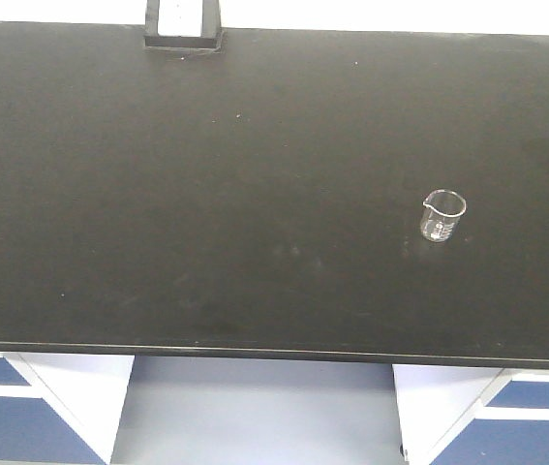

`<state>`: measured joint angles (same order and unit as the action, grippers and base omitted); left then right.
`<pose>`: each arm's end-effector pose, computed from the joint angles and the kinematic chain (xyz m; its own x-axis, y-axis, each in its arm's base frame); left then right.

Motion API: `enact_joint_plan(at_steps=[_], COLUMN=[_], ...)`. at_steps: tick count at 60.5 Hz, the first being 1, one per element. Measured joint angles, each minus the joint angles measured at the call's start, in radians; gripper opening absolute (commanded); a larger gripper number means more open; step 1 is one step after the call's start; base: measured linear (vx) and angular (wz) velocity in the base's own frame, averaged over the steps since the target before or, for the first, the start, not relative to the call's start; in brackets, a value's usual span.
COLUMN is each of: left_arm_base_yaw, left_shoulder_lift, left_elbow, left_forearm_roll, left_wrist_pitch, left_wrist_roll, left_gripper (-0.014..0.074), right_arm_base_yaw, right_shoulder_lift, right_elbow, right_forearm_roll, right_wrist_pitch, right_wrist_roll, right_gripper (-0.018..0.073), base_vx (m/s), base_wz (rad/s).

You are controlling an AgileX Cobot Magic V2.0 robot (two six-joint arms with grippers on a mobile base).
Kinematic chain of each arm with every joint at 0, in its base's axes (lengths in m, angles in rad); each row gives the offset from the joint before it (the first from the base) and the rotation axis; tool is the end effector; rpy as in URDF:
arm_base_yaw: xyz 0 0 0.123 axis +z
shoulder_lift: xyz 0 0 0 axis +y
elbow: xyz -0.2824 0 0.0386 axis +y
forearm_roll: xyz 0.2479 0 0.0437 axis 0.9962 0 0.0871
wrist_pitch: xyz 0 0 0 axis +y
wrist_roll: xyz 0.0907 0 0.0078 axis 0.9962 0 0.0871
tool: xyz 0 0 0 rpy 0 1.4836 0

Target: Grab beaker and place in storage area

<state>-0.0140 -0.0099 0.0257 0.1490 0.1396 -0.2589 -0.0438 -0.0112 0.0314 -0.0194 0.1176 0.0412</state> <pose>0.0566 0.0011 0.1924 -0.0655 -0.1102 -0.9918 -0.0140 0.9939 -0.1095 0.0568 -0.0027 0.1924 -0.0495 0.0241 -0.9985 0.0472 0.9986 0.0218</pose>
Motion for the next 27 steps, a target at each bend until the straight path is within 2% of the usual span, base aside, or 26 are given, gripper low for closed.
enact_joint_plan(at_steps=[27], left_arm_base_yaw=[0.0], left_shoulder_lift=[0.0], left_elbow=[0.0], left_forearm_roll=[0.0], left_wrist_pitch=[0.001], left_wrist_roll=[0.0], left_gripper=[-0.0008], right_arm_base_yaw=[0.0], right_shoulder_lift=[0.0], right_elbow=[0.0], right_forearm_roll=[0.001], right_wrist_pitch=[0.0], right_wrist_roll=[-0.001], right_gripper=[-0.0003], base_vx=[0.0], base_wz=[0.0])
